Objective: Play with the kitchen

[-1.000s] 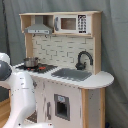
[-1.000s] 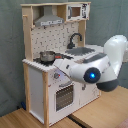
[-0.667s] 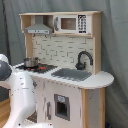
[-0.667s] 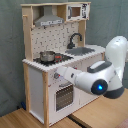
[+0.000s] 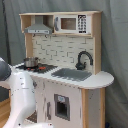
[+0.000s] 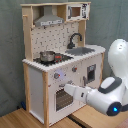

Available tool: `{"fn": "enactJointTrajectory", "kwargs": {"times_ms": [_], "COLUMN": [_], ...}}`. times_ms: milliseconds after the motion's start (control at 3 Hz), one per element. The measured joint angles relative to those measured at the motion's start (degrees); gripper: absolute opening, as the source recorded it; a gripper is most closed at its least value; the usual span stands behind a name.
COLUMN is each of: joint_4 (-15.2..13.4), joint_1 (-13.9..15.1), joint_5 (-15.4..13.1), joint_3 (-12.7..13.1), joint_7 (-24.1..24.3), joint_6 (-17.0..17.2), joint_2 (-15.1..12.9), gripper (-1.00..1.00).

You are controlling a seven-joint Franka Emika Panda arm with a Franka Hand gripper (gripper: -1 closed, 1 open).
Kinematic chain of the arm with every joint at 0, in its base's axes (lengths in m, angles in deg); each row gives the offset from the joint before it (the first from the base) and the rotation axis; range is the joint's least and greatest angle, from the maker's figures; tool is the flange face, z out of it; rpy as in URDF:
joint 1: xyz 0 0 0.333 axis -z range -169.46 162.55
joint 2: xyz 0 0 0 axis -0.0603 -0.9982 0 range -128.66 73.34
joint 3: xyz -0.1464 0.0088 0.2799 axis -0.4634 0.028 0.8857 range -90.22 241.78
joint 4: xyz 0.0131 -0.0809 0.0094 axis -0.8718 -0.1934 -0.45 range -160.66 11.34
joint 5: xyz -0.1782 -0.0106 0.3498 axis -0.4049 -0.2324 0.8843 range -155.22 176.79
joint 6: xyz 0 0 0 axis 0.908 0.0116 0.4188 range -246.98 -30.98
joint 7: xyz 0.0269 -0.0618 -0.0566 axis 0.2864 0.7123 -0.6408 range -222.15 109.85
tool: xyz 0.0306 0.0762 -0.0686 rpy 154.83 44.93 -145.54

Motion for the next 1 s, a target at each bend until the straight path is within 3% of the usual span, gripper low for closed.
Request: {"fn": "enactJointTrajectory", "kwargs": {"times_ms": [333,1000], "joint_4": [-5.47,-12.93], "joint_1": [-0.04,0.61], "joint_5": [-2.18,-7.79], "joint_3": [-0.14,-0.04], "joint_7": [-0.21,-7.76], "joint_6": [-0.24,-0.71], "joint_2": [0.00,0.87], "gripper": [1.00,1.00]}}
